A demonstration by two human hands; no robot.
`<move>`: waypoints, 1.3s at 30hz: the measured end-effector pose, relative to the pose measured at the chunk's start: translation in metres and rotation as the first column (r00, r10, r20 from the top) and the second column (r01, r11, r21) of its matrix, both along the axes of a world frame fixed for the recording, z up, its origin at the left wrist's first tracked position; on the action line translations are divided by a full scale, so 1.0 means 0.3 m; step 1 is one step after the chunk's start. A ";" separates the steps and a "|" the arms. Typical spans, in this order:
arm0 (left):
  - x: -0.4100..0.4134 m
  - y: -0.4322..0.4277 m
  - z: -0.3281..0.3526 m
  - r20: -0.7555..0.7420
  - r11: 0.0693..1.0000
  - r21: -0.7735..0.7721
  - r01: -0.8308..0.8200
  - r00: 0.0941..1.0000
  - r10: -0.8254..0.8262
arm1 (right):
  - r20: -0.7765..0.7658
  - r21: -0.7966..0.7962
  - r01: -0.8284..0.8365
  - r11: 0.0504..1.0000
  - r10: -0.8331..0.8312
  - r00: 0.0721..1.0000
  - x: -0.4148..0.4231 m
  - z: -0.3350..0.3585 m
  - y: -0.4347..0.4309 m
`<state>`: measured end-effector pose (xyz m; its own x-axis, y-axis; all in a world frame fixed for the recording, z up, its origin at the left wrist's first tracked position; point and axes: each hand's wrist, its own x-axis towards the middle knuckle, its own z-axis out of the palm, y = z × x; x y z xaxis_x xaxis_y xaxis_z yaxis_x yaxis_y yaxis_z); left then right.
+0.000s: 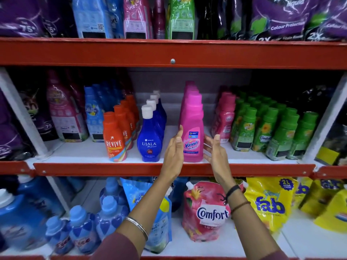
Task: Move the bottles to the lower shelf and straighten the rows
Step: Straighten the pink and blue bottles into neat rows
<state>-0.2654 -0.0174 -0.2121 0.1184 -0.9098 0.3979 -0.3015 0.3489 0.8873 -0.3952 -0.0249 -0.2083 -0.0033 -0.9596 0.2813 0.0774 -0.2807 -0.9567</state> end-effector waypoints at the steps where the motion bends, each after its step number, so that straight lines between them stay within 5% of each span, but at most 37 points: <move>1: 0.000 0.004 0.004 0.011 1.000 -0.011 0.004 1.000 -0.003 | -0.002 0.004 0.003 1.000 -0.003 1.000 0.001 0.002 0.002; 5: 0.007 0.034 -0.005 -0.017 0.992 -0.128 -0.012 1.000 0.010 | -0.063 -0.031 0.073 0.997 -0.075 0.995 0.019 -0.008 0.020; 8: 0.041 0.070 -0.041 -0.143 0.945 -0.292 -0.147 0.984 0.109 | -0.091 -0.180 0.213 0.960 -0.232 0.969 0.073 -0.026 0.075; 11: 0.123 0.104 -0.061 -0.234 0.867 -0.398 -0.300 0.947 0.221 | -0.080 -0.319 0.177 0.931 -0.213 0.974 0.156 -0.055 0.114; 15: 0.257 0.087 -0.051 -0.202 0.883 -0.296 -0.364 0.927 0.315 | -0.135 -0.263 -0.002 0.965 -0.035 0.990 0.294 -0.048 0.088; 20: 0.345 0.059 -0.036 -0.138 0.970 -0.118 -0.215 0.970 0.198 | 0.010 -0.015 -0.073 0.997 0.073 0.997 0.404 -0.010 0.035; 23: 0.370 0.031 -0.051 -0.125 0.981 -0.123 -0.152 0.983 0.137 | 0.052 -0.013 -0.104 0.994 0.105 0.993 0.415 -0.007 0.030; 36: 0.402 0.006 -0.065 -0.141 0.995 -0.093 -0.042 0.990 0.029 | 0.070 -0.023 -0.076 0.997 0.077 0.995 0.415 -0.032 0.005; 39: 0.394 0.040 -0.052 -0.091 0.988 -0.140 -0.062 0.995 0.049 | 0.030 -0.087 0.050 0.995 -0.048 0.998 0.444 -0.038 0.034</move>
<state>-0.1472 -0.0056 -0.2277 0.2068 -0.8357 0.5088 -0.2479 0.4583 0.8535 -0.2620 -0.0147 -0.2199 -0.0586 -0.9297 0.3636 0.0877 -0.3676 -0.9259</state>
